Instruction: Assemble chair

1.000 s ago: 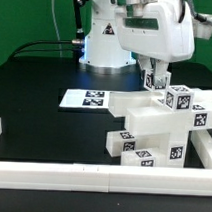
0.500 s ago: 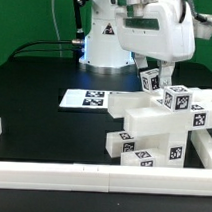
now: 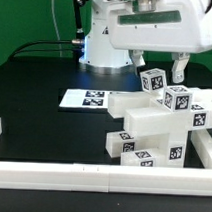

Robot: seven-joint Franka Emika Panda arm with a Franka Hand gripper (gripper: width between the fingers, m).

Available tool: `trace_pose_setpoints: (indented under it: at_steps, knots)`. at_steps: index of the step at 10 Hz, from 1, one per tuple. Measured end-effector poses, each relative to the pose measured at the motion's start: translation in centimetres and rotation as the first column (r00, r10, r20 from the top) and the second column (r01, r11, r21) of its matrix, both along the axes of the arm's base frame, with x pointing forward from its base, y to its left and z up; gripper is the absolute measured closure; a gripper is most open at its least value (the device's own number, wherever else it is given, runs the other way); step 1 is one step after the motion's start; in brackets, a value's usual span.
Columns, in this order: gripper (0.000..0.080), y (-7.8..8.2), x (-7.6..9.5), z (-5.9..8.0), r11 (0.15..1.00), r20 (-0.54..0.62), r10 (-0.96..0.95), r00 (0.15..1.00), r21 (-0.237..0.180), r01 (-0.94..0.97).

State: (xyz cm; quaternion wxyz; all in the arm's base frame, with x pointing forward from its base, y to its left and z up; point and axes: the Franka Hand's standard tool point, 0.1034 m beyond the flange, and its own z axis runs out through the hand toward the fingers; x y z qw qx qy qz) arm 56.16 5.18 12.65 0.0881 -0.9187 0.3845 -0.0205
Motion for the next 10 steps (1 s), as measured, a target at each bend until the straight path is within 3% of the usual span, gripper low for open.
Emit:
trace_pose_setpoints:
  at_steps: [5, 6, 7, 9, 10]
  knots:
    - [0.0150, -0.03, -0.07, -0.21, 0.935, 0.039, 0.353, 0.935, -0.051, -0.351]
    - [0.0150, -0.03, -0.02, -0.25, 0.824, 0.049, 0.564, 0.825, -0.095, -0.558]
    - [0.0150, 0.19, -0.16, -0.38, 0.787, 0.052, 0.615, 0.787, -0.103, -0.608]
    - [0.0152, 0.13, -0.15, -0.38, 0.815, 0.050, 0.578, 0.815, -0.096, -0.572]
    - [0.0331, 0.12, -0.14, -0.38, 0.815, 0.050, 0.578, 0.815, -0.096, -0.572]
